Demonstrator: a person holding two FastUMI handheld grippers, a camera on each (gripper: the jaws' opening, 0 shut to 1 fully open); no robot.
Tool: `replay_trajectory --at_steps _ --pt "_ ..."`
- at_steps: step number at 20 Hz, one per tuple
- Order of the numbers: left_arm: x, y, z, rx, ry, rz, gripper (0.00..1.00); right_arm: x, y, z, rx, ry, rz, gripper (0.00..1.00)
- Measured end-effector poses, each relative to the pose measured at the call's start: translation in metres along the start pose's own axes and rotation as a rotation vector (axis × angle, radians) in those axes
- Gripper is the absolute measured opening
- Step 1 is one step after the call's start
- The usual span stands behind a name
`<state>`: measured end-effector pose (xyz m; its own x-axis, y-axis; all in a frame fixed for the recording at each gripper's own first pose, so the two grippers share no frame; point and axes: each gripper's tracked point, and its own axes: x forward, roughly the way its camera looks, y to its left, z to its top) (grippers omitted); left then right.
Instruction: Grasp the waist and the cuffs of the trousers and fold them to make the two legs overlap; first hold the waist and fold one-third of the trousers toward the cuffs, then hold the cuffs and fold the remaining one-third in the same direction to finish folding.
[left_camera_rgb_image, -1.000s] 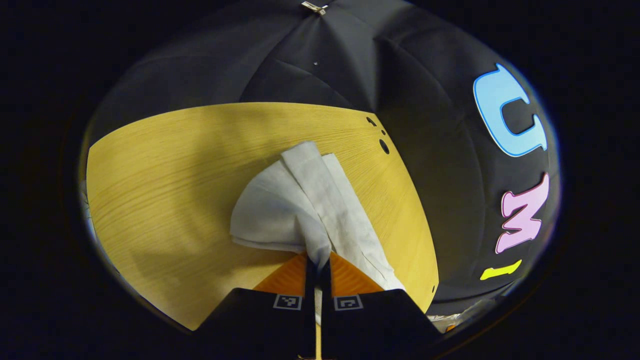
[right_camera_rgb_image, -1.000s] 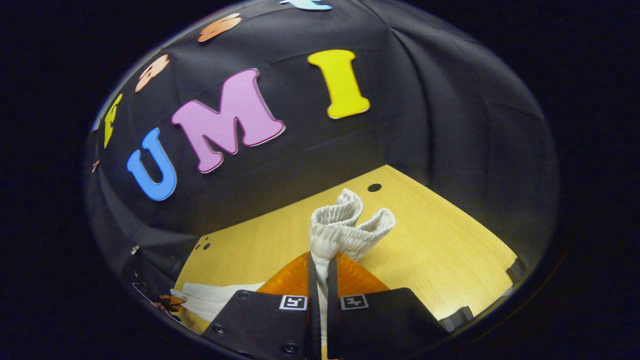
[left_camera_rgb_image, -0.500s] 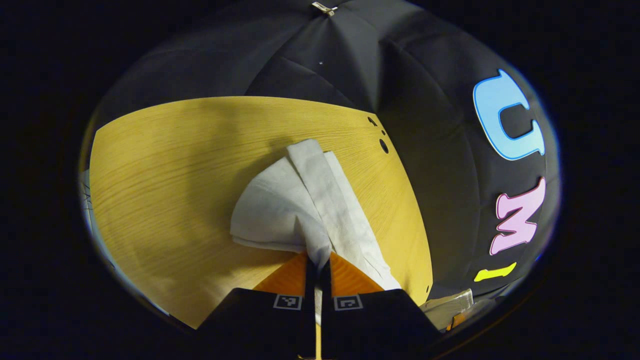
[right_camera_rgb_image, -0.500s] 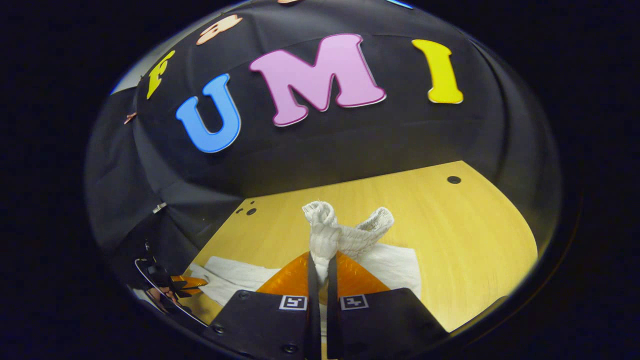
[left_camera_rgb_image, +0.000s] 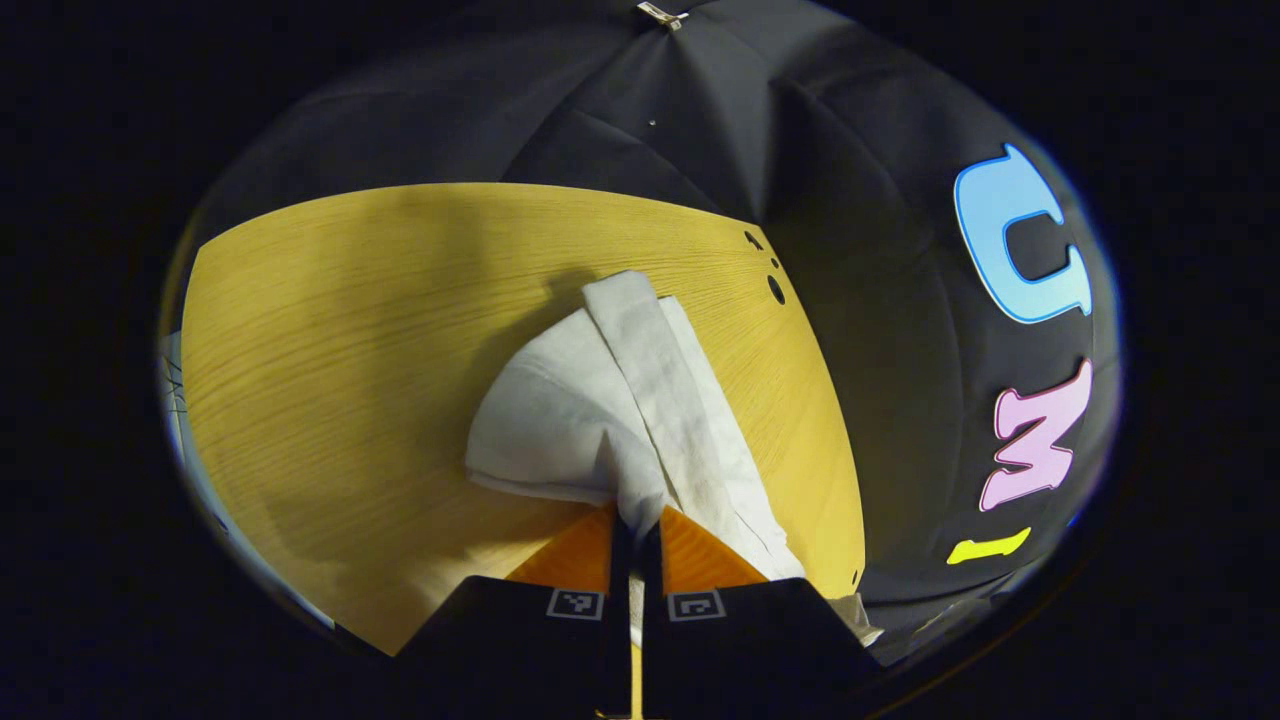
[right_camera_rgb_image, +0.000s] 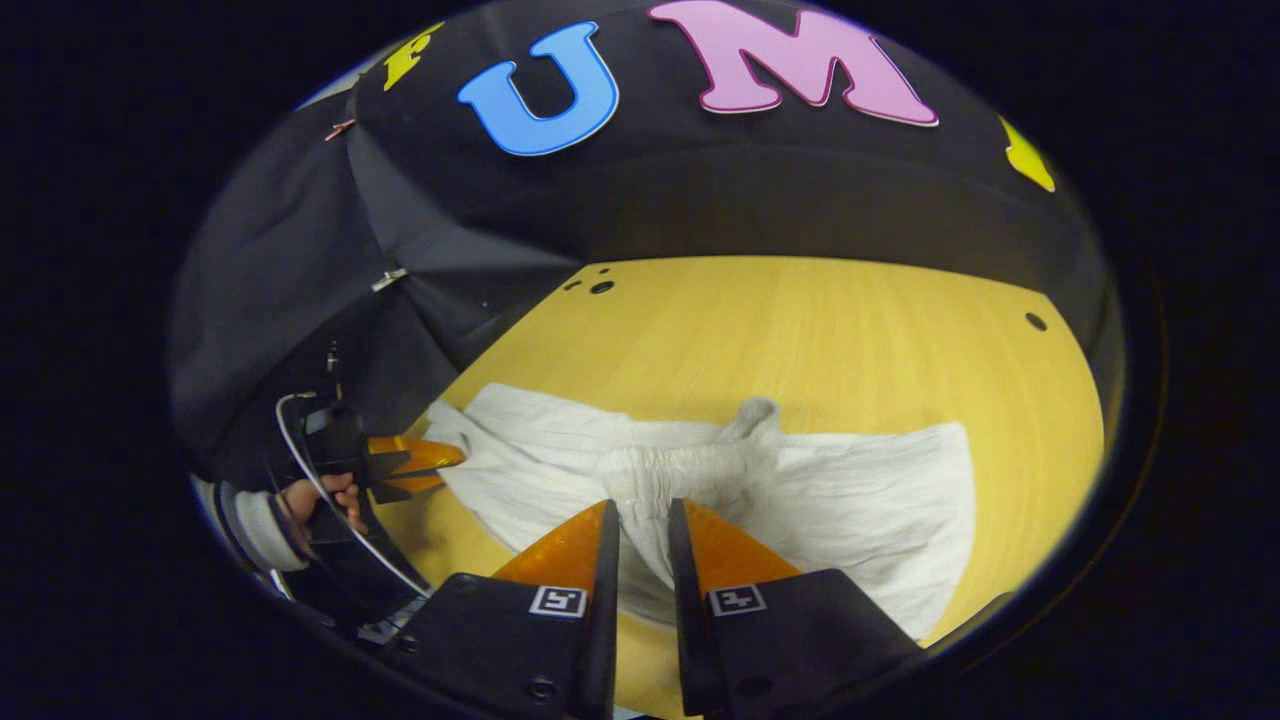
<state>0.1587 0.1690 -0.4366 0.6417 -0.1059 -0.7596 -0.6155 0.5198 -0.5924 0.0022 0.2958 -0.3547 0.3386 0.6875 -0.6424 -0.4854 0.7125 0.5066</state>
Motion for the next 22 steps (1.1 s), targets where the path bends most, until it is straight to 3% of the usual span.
replay_trajectory --at_steps 1,2,3,4,15,21,22 --pt "0.000 0.000 0.000 -0.001 0.000 -0.002 0.09 -0.005 0.013 0.004 0.039 -0.021 0.048 0.40" --pt "-0.001 -0.001 0.000 -0.005 0.001 -0.005 0.09 -0.006 0.019 0.008 0.072 -0.041 0.079 0.23" --pt "0.000 -0.001 0.001 -0.007 0.002 -0.003 0.09 -0.010 0.022 0.009 0.090 -0.050 0.084 0.24" --pt "-0.001 -0.002 0.002 -0.008 0.000 -0.007 0.09 -0.013 0.017 0.009 0.095 -0.053 0.074 0.36" --pt "-0.026 -0.049 0.012 -0.008 -0.092 -0.128 0.09 -0.100 -0.100 -0.028 0.260 -0.098 -0.164 0.37" --pt "-0.048 -0.125 0.001 0.154 -0.133 -0.224 0.09 -0.150 -0.163 -0.030 0.352 -0.174 -0.275 0.37" --pt "-0.052 -0.140 -0.005 0.189 -0.134 -0.246 0.12 -0.155 -0.172 -0.029 0.365 -0.185 -0.288 0.37"
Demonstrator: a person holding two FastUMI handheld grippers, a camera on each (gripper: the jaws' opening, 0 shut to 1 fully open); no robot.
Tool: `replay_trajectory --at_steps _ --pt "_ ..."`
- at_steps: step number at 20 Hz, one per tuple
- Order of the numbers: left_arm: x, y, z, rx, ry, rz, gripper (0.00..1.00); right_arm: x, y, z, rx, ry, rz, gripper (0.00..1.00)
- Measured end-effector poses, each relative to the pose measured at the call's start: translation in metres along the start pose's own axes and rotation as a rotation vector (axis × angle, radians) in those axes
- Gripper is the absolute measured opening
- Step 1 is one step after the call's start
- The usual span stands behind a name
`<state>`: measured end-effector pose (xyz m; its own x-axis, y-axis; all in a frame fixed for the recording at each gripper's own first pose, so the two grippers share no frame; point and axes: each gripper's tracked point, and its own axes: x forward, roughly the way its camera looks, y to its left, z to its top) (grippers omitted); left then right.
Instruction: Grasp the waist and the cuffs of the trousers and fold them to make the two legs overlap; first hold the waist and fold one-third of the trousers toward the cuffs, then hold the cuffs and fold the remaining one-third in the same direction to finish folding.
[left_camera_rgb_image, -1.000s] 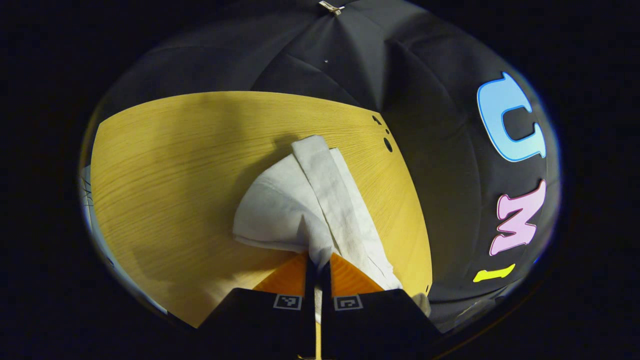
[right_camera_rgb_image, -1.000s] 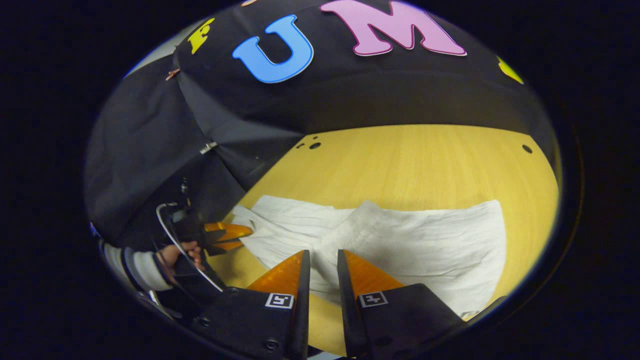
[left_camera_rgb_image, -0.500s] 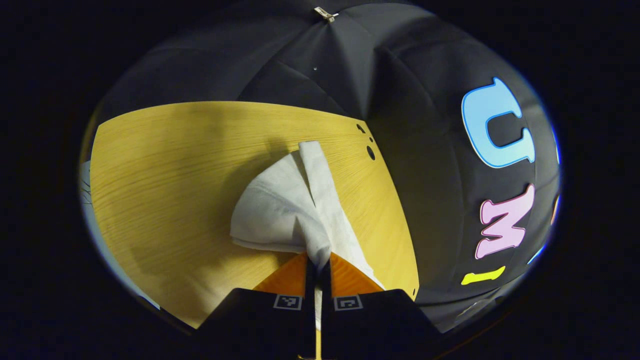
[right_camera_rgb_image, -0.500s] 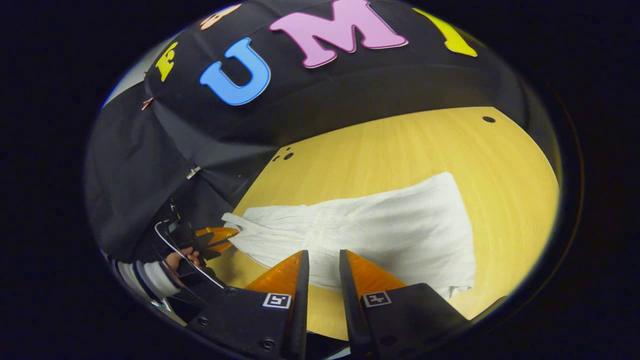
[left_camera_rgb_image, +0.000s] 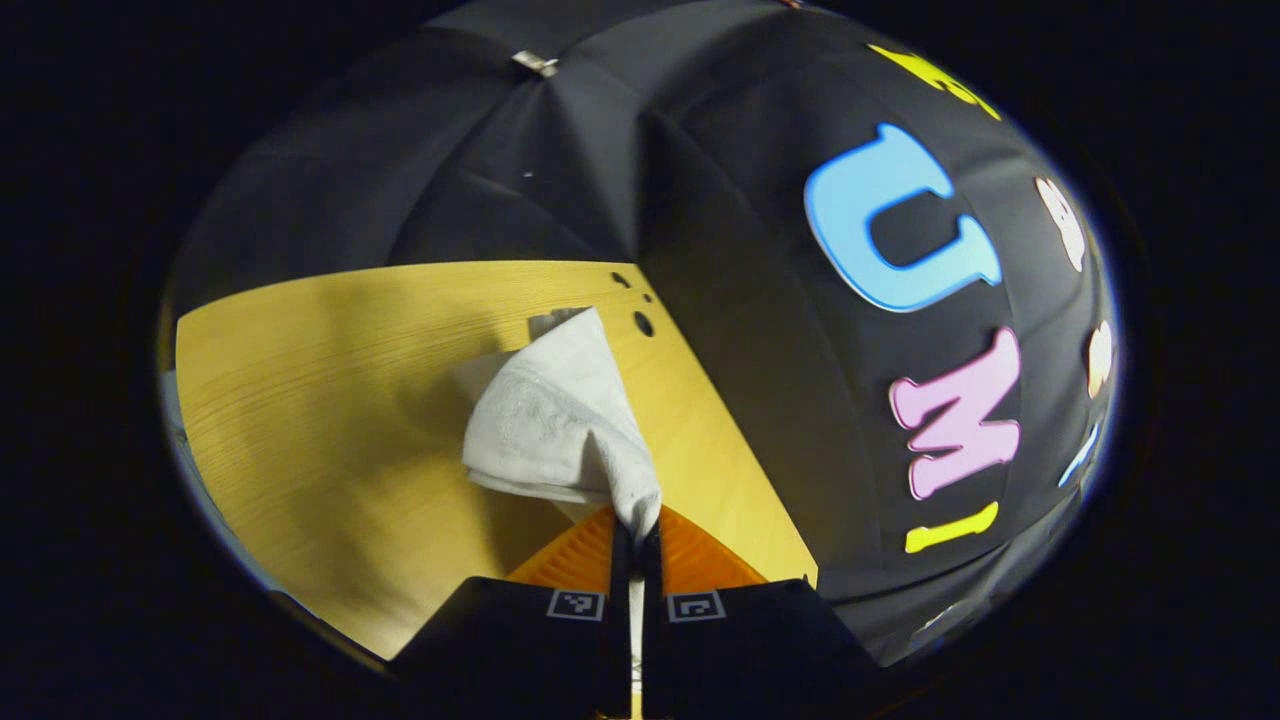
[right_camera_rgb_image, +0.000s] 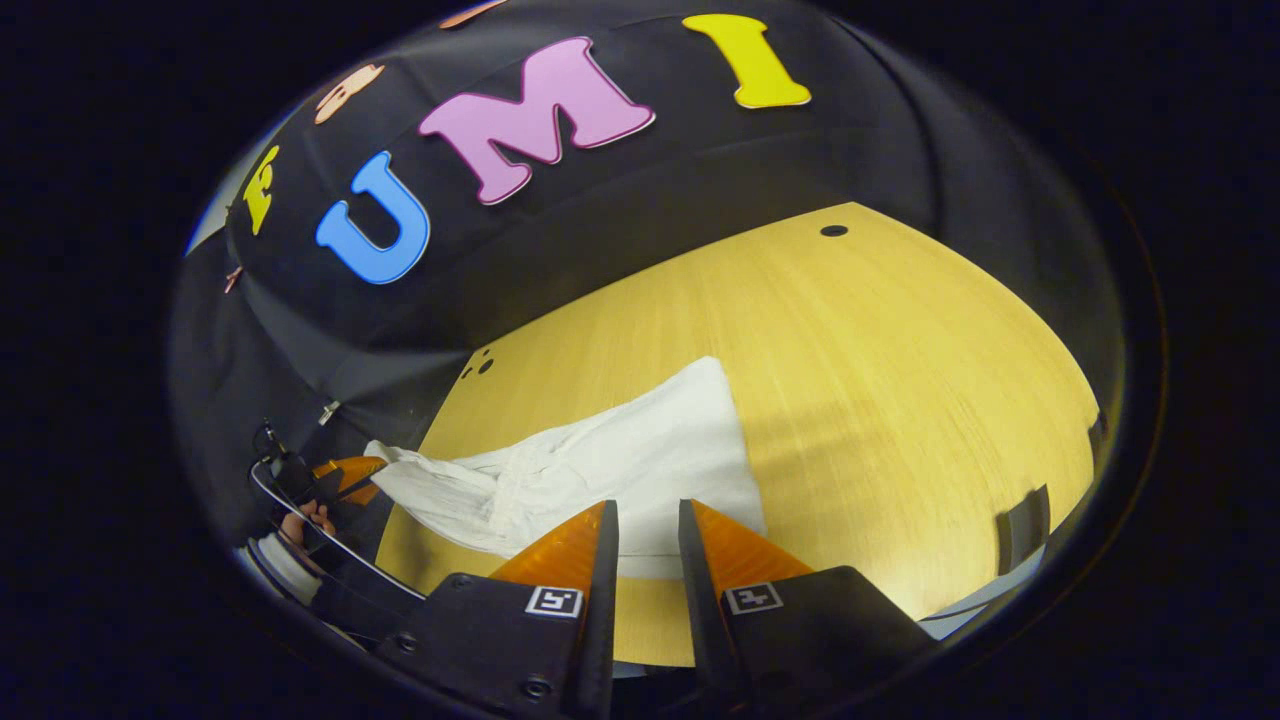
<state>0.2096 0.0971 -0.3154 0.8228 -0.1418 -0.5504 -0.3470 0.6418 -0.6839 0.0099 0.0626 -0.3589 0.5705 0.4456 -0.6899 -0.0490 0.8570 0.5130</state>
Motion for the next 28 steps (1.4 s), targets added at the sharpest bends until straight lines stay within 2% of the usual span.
replay_trajectory --at_steps 1,6,9,13,16,18,20,23,28 --pt "0.000 -0.015 -0.007 0.029 0.006 -0.022 0.09 -0.004 -0.006 0.002 0.013 -0.009 -0.008 0.37" --pt "0.004 -0.094 -0.053 0.184 0.078 -0.129 0.09 -0.014 -0.032 0.009 0.034 -0.033 -0.034 0.37" --pt "0.009 -0.139 -0.104 0.317 0.156 -0.183 0.09 -0.020 -0.045 0.012 0.047 -0.046 -0.044 0.37" --pt "0.012 -0.157 -0.185 0.476 0.305 -0.199 0.10 -0.024 -0.062 0.018 0.080 -0.059 -0.065 0.37" --pt "0.009 -0.163 -0.245 0.571 0.457 -0.236 0.20 -0.028 -0.073 0.016 0.096 -0.059 -0.080 0.37" --pt "-0.009 -0.173 -0.278 0.571 0.551 -0.316 0.36 -0.027 -0.078 0.016 0.103 -0.057 -0.088 0.37" --pt "-0.026 -0.180 -0.296 0.559 0.625 -0.384 0.59 -0.027 -0.081 0.016 0.108 -0.058 -0.092 0.37" --pt "-0.035 -0.175 -0.320 0.541 0.689 -0.407 0.62 -0.027 -0.082 0.019 0.111 -0.063 -0.093 0.37" --pt "-0.048 -0.159 -0.306 0.505 0.709 -0.397 0.65 -0.025 -0.066 0.021 0.060 -0.056 -0.073 0.37"
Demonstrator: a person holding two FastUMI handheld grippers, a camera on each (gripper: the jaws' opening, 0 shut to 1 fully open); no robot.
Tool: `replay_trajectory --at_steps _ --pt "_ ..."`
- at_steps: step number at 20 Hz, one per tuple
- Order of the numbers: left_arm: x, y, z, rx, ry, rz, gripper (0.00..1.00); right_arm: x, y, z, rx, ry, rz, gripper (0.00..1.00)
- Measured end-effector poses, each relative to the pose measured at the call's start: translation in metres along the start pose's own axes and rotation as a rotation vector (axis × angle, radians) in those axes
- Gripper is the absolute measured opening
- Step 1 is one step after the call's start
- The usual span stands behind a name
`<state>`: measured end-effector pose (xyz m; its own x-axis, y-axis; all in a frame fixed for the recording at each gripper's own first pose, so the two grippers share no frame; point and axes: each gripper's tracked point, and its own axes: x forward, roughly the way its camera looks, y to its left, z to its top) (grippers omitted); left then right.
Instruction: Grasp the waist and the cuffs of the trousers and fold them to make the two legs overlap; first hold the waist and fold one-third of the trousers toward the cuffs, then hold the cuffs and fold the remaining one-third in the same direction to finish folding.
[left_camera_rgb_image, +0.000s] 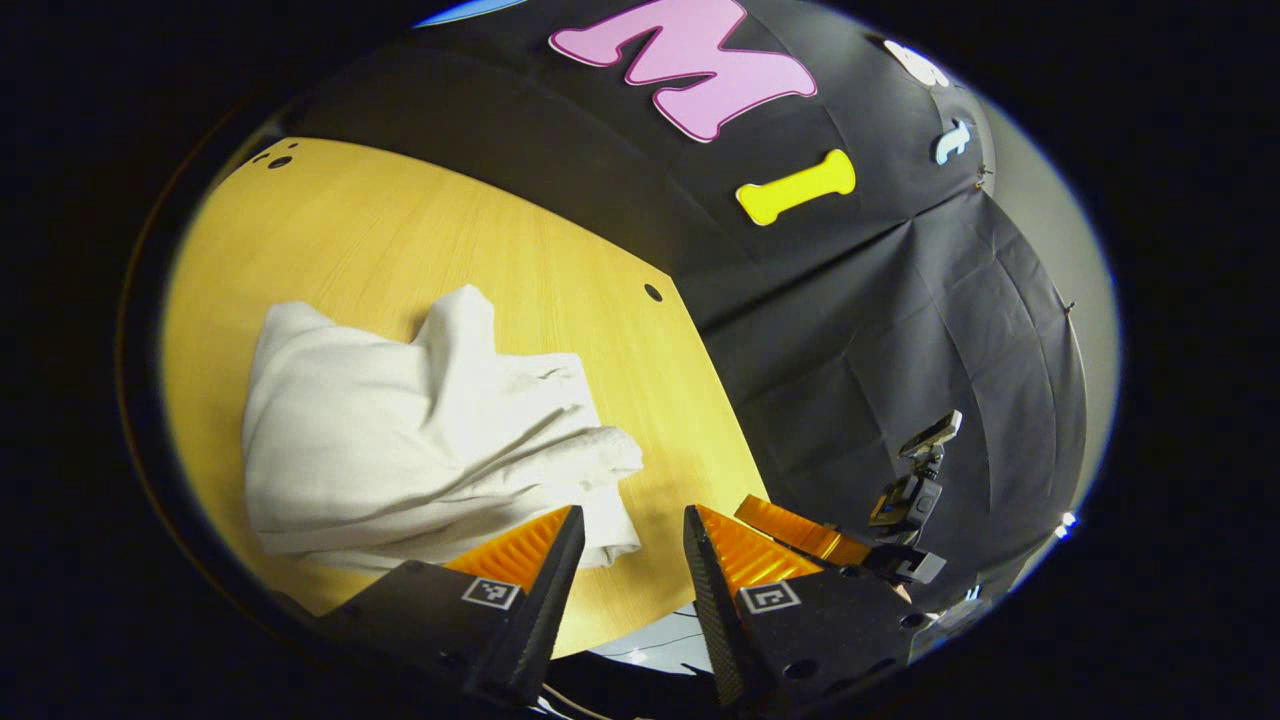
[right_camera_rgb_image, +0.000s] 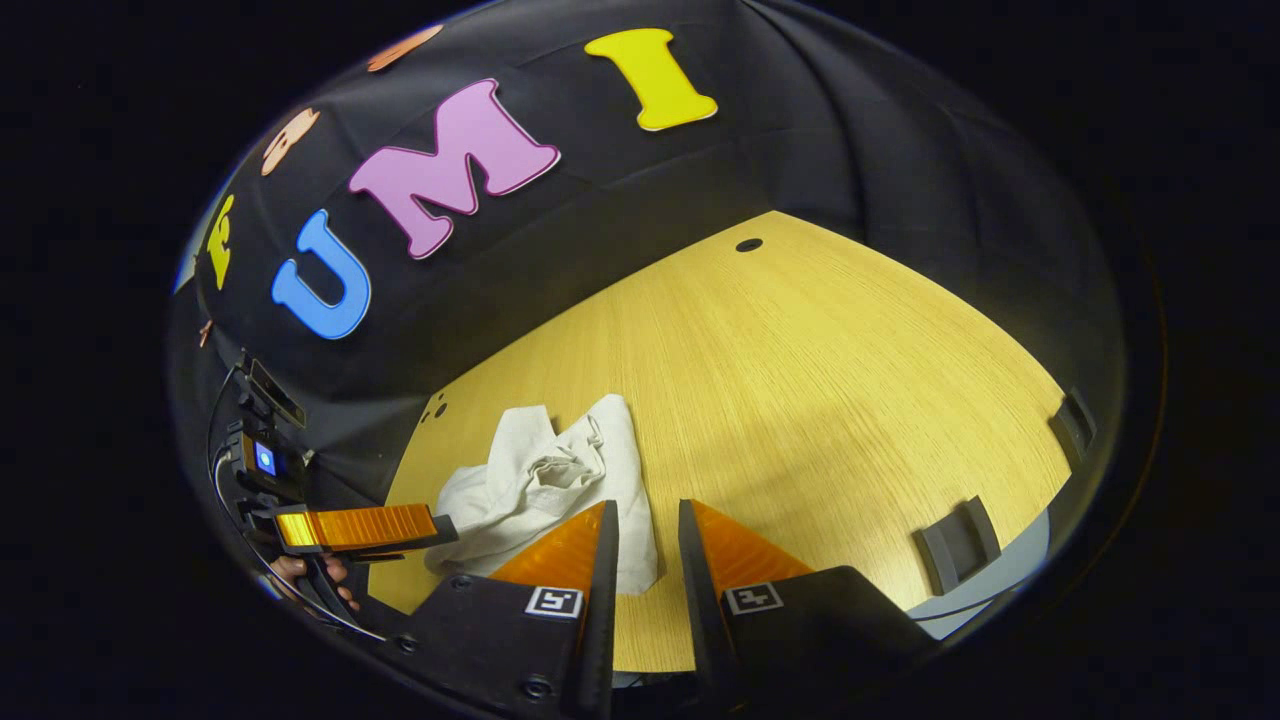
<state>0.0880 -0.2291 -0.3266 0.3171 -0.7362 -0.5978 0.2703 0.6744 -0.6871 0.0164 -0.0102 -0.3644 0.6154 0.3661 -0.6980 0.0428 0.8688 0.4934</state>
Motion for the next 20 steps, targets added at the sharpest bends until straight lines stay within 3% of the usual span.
replay_trajectory --at_steps 1,2,3,4,5,8,11,12,13,14,15,18,19,20 --pt "-0.009 0.007 0.001 0.009 -0.013 0.016 0.65 0.000 0.007 0.001 -0.012 0.001 0.012 0.37" --pt "-0.020 0.016 0.007 0.019 -0.037 0.040 0.73 -0.001 0.015 0.002 -0.024 0.001 0.026 0.37" --pt "-0.028 0.024 0.014 0.025 -0.062 0.061 0.66 -0.001 0.023 0.004 -0.034 0.001 0.040 0.37" --pt "-0.039 0.031 0.022 0.027 -0.088 0.080 0.66 -0.002 0.031 0.006 -0.042 -0.002 0.056 0.46" --pt "-0.050 0.038 0.031 0.029 -0.118 0.099 0.65 -0.003 0.041 0.009 -0.049 -0.007 0.072 0.37" --pt "-0.091 0.056 0.058 0.043 -0.223 0.164 0.65 -0.015 0.078 0.025 -0.067 -0.041 0.147 0.37" --pt "-0.126 0.068 0.083 0.063 -0.303 0.211 0.65 -0.028 0.107 0.044 -0.115 -0.081 0.194 0.45" --pt "-0.138 0.070 0.086 0.069 -0.319 0.221 0.65 -0.032 0.115 0.049 -0.131 -0.091 0.206 0.37" --pt "-0.149 0.072 0.090 0.078 -0.335 0.234 0.65 -0.037 0.124 0.053 -0.149 -0.102 0.222 0.52" --pt "-0.159 0.073 0.093 0.088 -0.350 0.248 0.65 -0.040 0.131 0.056 -0.170 -0.111 0.234 0.44" --pt "-0.169 0.075 0.094 0.100 -0.369 0.267 0.66 -0.043 0.138 0.057 -0.189 -0.117 0.246 0.60" --pt "-0.190 0.074 0.095 0.131 -0.427 0.309 0.71 -0.048 0.151 0.053 -0.231 -0.116 0.265 0.69" --pt "-0.193 0.078 0.091 0.137 -0.433 0.328 0.77 -0.045 0.152 0.049 -0.239 -0.108 0.264 0.86" --pt "-0.194 0.080 0.088 0.141 -0.434 0.350 0.82 -0.046 0.154 0.046 -0.239 -0.101 0.271 0.86"
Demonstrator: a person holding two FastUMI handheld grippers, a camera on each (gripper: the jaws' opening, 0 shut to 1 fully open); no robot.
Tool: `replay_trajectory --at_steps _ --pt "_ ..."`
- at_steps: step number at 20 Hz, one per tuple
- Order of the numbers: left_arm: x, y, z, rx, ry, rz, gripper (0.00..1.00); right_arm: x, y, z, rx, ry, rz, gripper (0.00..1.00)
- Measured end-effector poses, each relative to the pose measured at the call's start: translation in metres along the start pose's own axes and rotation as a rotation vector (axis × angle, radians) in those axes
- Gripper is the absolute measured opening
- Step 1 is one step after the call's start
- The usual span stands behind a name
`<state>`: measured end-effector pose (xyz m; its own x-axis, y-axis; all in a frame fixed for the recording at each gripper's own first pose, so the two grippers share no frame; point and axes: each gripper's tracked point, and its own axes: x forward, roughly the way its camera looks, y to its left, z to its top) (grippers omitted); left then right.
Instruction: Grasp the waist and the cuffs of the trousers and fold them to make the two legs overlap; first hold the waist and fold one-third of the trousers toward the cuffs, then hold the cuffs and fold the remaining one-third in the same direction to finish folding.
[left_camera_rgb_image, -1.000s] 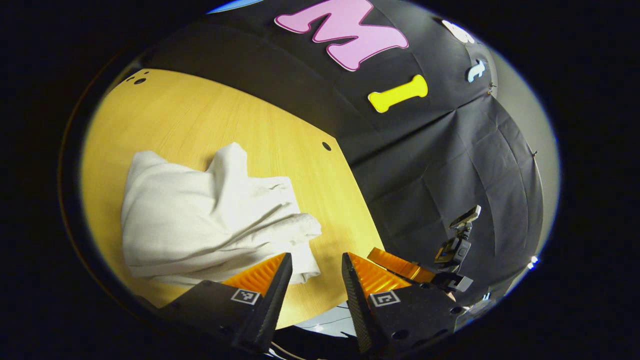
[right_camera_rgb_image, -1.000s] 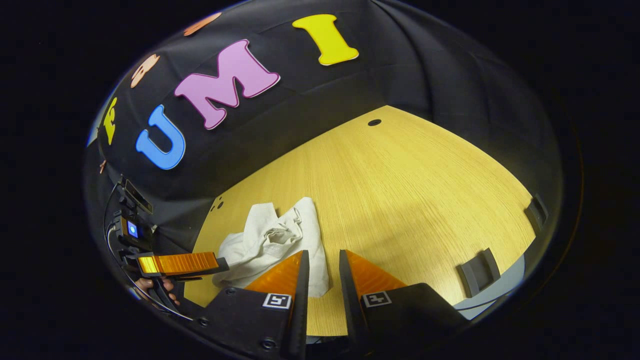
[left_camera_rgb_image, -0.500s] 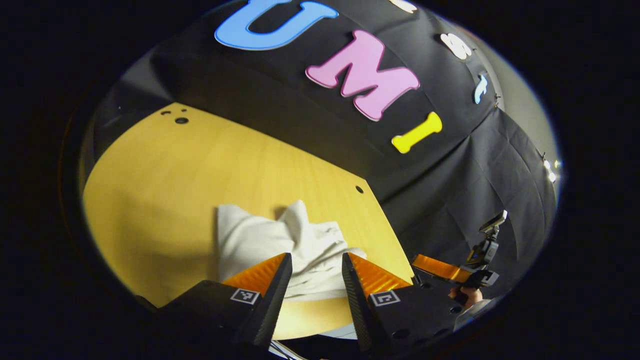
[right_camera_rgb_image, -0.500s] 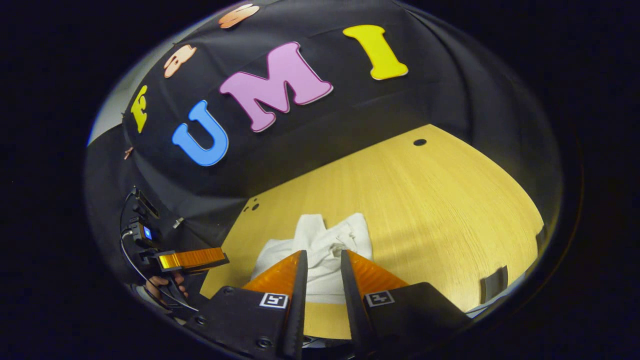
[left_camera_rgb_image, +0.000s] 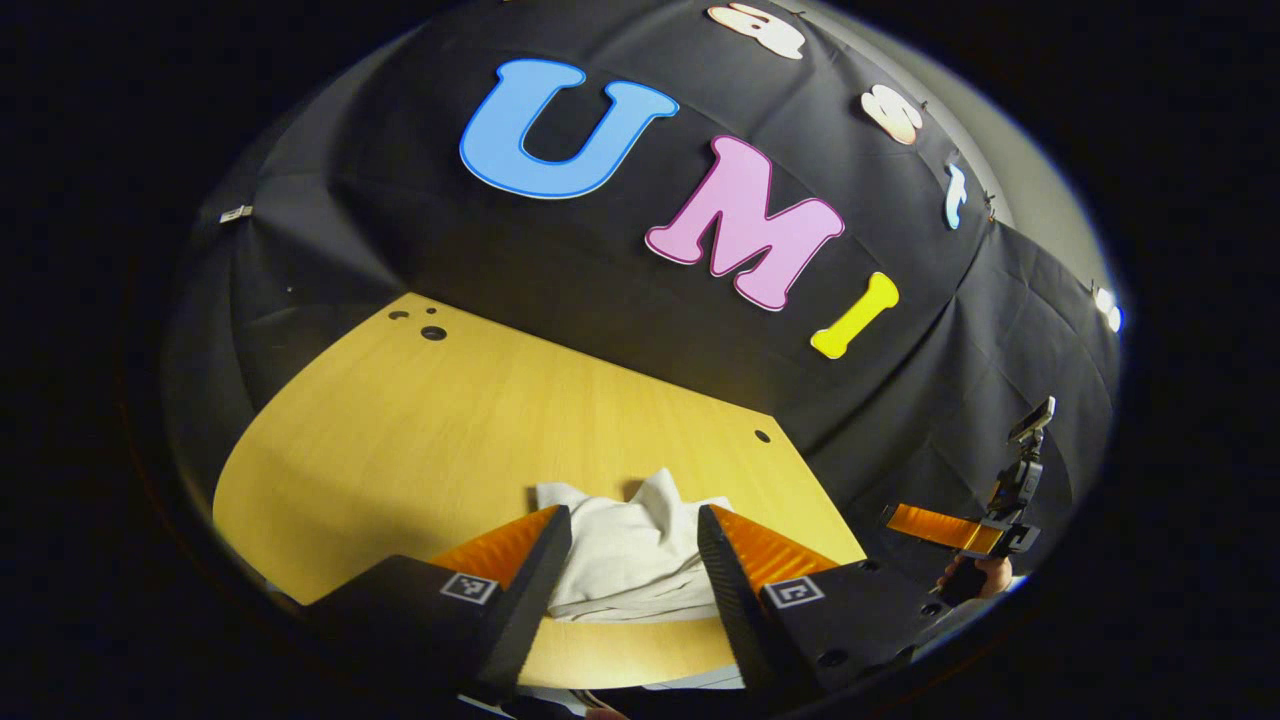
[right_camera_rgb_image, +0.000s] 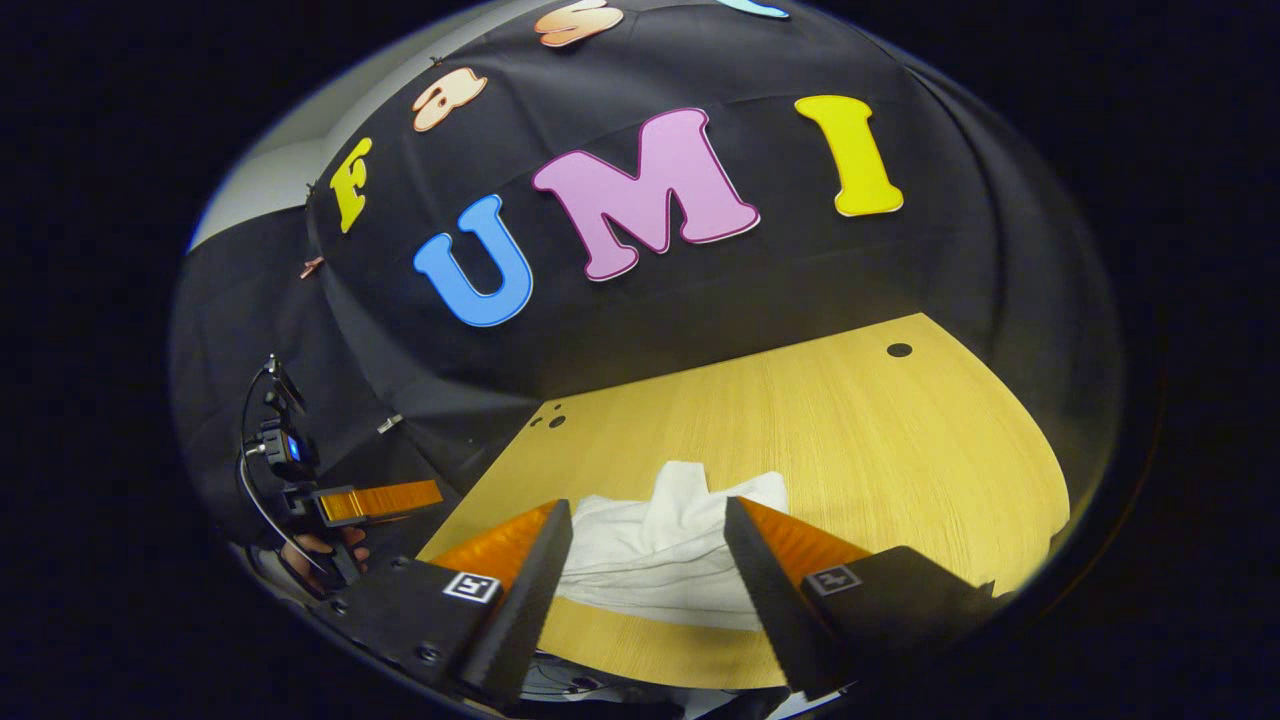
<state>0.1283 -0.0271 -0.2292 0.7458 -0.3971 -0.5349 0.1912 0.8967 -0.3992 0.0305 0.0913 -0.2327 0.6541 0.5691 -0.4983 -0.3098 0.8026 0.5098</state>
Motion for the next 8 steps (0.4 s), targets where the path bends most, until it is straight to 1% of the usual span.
replay_trajectory --at_steps 1,3,8 --pt "-0.003 0.002 -0.004 0.004 0.002 0.014 0.87 0.003 0.001 -0.003 0.003 0.009 0.005 0.98" --pt "-0.006 0.002 -0.006 0.004 -0.002 0.026 0.93 0.008 0.003 -0.010 0.003 0.027 0.011 0.98" --pt "-0.018 0.013 -0.005 -0.009 -0.011 0.049 0.95 0.020 0.006 -0.020 -0.007 0.059 0.022 0.98"
